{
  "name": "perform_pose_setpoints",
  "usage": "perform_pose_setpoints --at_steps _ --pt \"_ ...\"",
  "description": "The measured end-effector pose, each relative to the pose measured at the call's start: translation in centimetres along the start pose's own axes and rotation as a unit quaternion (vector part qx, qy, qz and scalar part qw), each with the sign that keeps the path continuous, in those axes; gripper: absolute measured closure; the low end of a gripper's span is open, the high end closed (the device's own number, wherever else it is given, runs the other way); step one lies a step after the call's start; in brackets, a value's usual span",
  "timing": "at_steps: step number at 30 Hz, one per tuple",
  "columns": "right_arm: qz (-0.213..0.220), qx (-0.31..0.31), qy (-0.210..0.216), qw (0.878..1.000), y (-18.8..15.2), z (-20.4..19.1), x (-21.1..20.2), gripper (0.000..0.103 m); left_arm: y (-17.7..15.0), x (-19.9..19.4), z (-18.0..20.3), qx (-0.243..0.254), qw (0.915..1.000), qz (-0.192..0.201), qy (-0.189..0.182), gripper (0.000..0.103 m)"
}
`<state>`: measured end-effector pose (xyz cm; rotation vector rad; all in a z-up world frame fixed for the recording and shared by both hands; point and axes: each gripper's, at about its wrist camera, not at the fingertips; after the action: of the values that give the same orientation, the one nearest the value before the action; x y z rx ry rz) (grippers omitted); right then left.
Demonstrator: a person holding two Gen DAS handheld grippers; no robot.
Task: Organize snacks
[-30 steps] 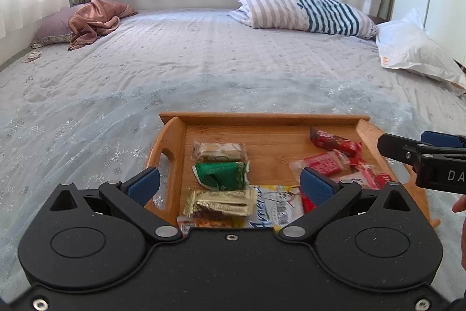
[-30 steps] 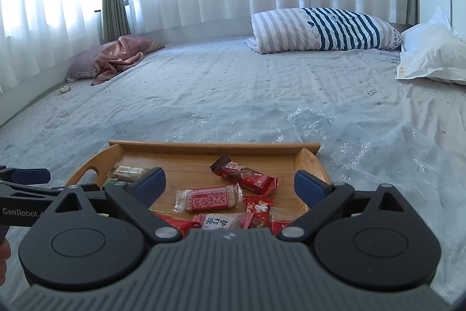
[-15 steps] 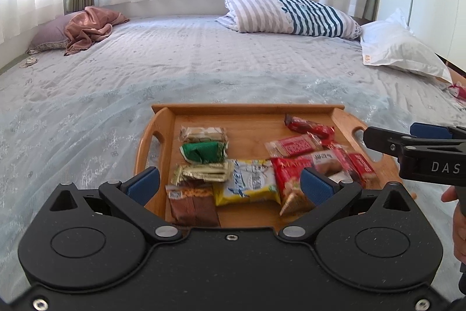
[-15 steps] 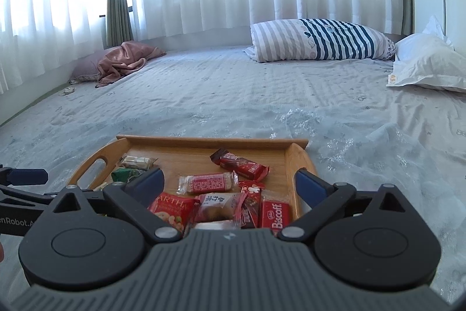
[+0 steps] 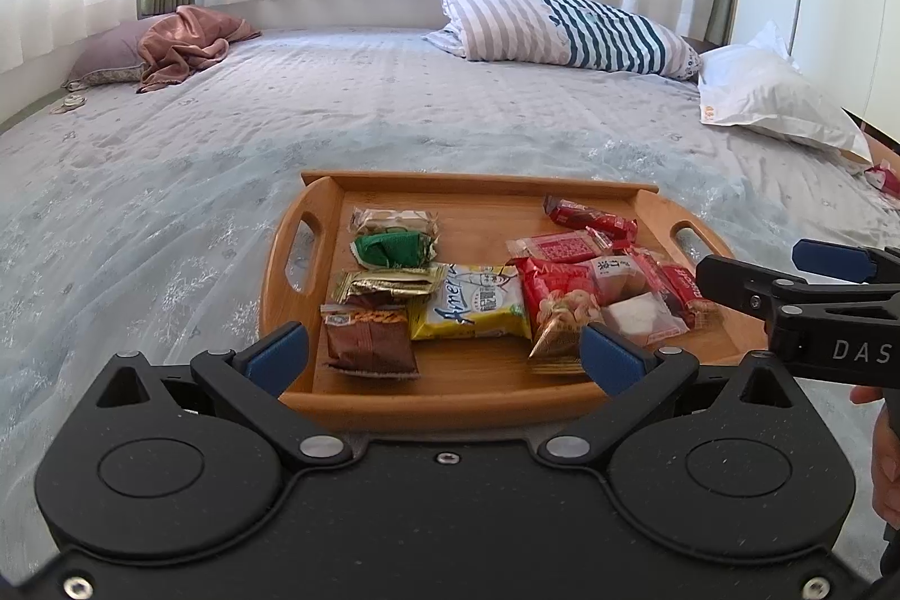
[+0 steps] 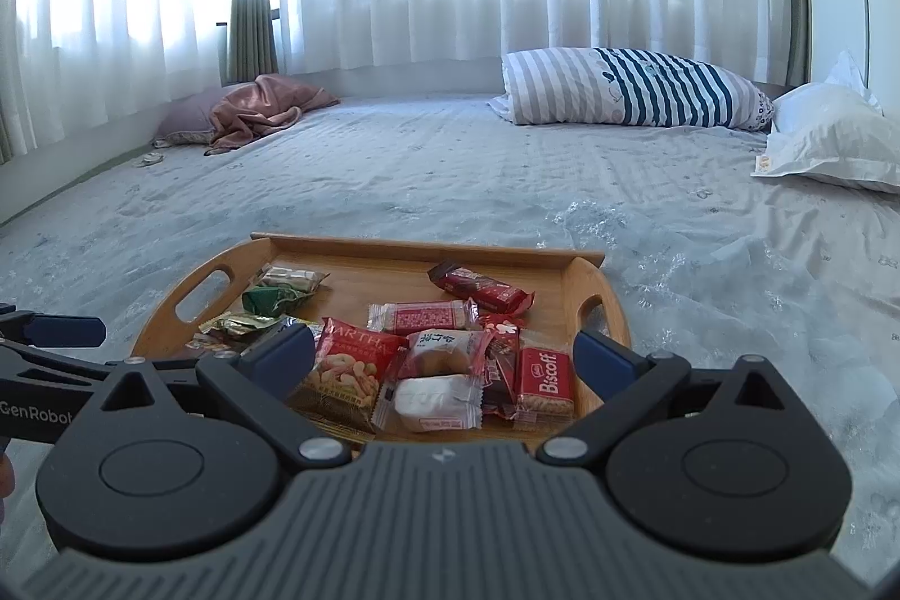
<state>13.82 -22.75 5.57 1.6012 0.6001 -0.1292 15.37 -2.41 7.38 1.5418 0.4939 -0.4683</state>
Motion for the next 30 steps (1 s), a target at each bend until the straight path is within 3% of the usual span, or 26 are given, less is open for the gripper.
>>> perform_pose_setpoints --at_steps 8,30 --pt "-0.002 0.003 -0.001 1.0 -1.0 0.0 -0.4 0.0 -0.8 -0.6 0.0 0.01 0.9998 0.01 0.011 0.0" --pt "-0.02 0.009 -0.016 1.0 -4.7 0.2 0.2 0.0 -4.8 1.2 -0.4 -0.001 0.9995 -0.018 0.027 0.0"
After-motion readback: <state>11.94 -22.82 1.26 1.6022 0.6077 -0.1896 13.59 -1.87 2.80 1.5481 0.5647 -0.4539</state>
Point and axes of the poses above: each gripper's, at about its wrist camera, not at the fingertips, and x roughly the way its jaws point, z to its right, y to its top, and after that the axes turned 9 degrees about y, right-handed
